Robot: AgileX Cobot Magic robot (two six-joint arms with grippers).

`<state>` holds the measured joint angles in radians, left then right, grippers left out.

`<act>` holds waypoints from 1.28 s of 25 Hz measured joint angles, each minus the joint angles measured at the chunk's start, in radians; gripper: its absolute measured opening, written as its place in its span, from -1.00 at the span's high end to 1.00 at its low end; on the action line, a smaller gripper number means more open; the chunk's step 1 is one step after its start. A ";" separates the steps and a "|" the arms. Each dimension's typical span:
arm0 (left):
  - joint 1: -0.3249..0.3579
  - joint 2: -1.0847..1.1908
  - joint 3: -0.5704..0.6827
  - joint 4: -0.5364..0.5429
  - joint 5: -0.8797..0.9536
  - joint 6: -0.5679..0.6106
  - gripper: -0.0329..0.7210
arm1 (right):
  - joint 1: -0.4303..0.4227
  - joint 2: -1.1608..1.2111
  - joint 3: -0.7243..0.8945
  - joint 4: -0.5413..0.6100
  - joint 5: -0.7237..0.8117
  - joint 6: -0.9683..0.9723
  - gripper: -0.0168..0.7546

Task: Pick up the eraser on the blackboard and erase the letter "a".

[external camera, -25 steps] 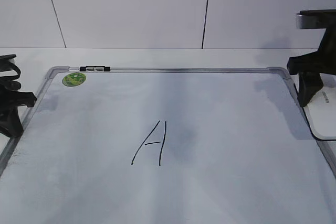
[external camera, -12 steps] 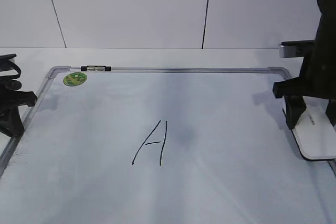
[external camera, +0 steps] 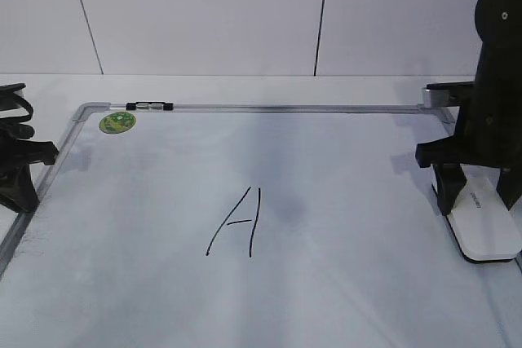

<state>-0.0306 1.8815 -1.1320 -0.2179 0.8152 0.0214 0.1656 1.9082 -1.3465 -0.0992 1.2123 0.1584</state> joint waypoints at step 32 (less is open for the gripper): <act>0.000 0.000 0.000 -0.005 -0.002 0.002 0.79 | -0.002 0.004 0.000 -0.026 -0.015 -0.001 -0.44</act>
<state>-0.0306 1.8815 -1.1320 -0.2224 0.8135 0.0231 0.1639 1.9124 -1.3465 -0.1252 1.1971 0.1570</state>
